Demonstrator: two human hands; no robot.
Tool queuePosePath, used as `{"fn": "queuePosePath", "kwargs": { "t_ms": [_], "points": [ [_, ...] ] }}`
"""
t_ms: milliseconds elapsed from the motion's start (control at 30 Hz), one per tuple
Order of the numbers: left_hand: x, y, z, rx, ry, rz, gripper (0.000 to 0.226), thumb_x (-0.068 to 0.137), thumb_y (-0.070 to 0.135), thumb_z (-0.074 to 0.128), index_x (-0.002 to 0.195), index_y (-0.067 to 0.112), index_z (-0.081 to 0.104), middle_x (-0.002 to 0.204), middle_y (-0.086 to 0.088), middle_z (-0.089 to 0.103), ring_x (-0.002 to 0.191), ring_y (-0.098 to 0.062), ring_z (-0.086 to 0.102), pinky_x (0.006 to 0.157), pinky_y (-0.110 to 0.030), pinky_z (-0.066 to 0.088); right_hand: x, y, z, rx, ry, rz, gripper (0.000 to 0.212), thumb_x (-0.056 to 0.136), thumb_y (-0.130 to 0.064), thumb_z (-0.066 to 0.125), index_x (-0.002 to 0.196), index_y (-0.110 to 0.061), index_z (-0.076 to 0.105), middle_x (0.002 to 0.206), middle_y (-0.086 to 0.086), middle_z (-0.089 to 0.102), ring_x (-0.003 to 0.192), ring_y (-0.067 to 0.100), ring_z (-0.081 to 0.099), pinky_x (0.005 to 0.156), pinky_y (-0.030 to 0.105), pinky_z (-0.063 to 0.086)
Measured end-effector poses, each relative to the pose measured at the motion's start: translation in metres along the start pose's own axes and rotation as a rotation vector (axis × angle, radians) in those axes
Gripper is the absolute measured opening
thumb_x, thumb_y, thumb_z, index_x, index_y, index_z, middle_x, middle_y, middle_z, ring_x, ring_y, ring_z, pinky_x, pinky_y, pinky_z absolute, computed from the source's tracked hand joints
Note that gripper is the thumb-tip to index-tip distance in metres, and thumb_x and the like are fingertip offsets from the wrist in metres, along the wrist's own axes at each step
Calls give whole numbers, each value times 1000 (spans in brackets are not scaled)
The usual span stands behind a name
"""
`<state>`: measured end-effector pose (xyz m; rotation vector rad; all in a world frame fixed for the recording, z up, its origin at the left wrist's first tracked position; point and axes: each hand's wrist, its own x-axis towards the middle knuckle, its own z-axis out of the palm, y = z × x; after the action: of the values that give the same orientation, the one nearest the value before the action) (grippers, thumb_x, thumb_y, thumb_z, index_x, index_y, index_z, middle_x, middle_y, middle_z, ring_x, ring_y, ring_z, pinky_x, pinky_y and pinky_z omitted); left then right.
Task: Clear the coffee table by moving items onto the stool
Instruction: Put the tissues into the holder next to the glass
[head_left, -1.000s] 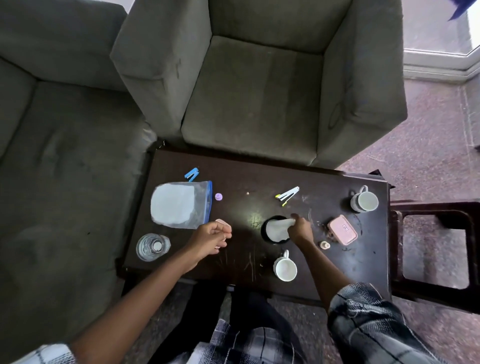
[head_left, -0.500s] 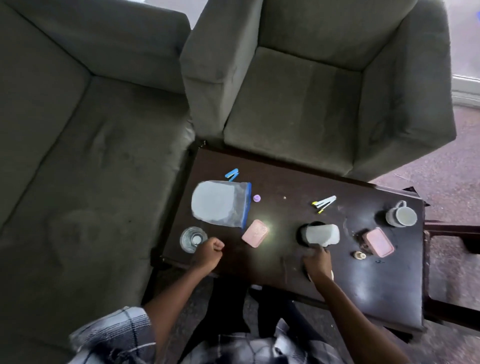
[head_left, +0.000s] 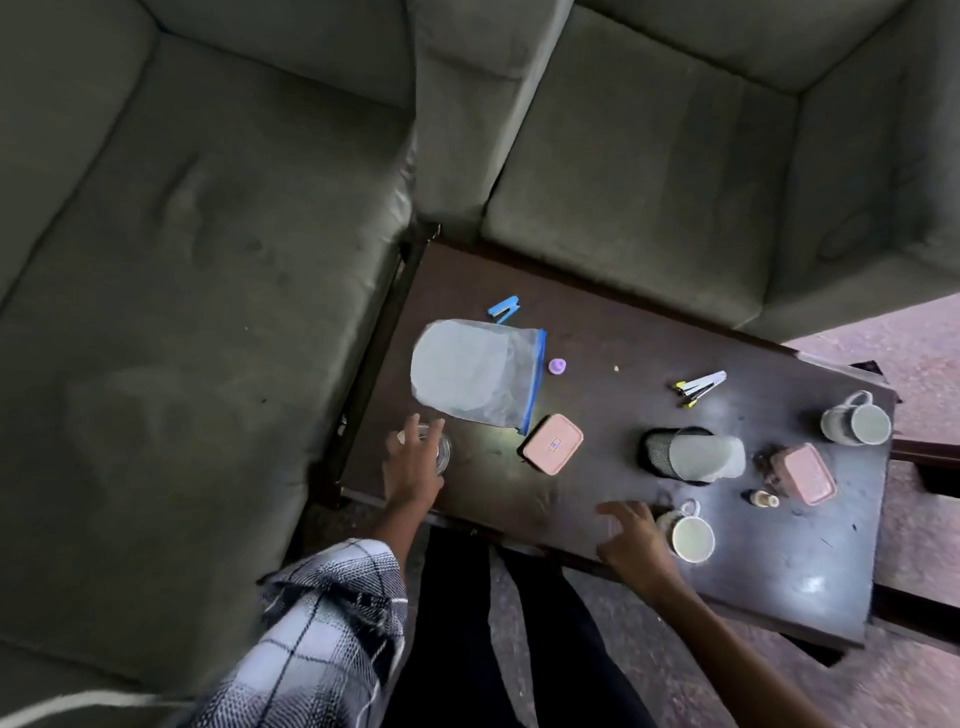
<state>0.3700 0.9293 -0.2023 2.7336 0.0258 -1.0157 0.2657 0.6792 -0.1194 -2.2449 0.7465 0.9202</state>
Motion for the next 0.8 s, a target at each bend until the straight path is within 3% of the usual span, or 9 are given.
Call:
{"fn": "queuePosePath", "kwargs": {
  "t_ms": [100,333,467,567,667,800],
  "points": [
    [-3,3,-3,3,27,15,71,72,15,75,131,33,39,142,2,29,122,-30,34,82,-40,54,2,7,-4,33,58,63,48,70,8,63,116,-7,62,121,13,48,107,28,54,88,18,36],
    [-21,40,-20,113,77,159,68,72,19,68,132,35,39,136,3,34,118,-27,37,77,-36,55,6,22,-37,124,204,158,44,74,1,62,118,-7,60,122,16,50,107,32,55,90,29,42],
    [-21,89,-34,133,122,233,66,72,21,66,131,34,41,134,3,38,113,-26,43,74,-36,54,10,35,-63,214,352,228,57,76,-3,60,131,-7,47,130,16,43,109,36,53,86,38,46],
    [-14,137,-43,120,174,292,64,73,18,66,132,32,42,134,0,40,109,-28,45,71,-38,53,22,46,-76,404,473,306,66,76,-7,66,136,-4,38,134,20,39,121,37,43,95,43,40],
    [-2,183,-49,149,144,351,72,76,21,66,139,33,33,139,3,31,118,-26,40,78,-37,52,37,55,-86,657,567,445,60,78,-6,65,132,2,40,134,25,40,125,38,39,100,43,35],
    [27,233,-51,143,104,417,71,75,17,65,137,34,35,141,5,29,123,-26,37,84,-37,50,61,77,-80,873,487,567,39,78,-7,60,116,0,56,117,24,57,111,37,53,93,38,41]
  ]
}}
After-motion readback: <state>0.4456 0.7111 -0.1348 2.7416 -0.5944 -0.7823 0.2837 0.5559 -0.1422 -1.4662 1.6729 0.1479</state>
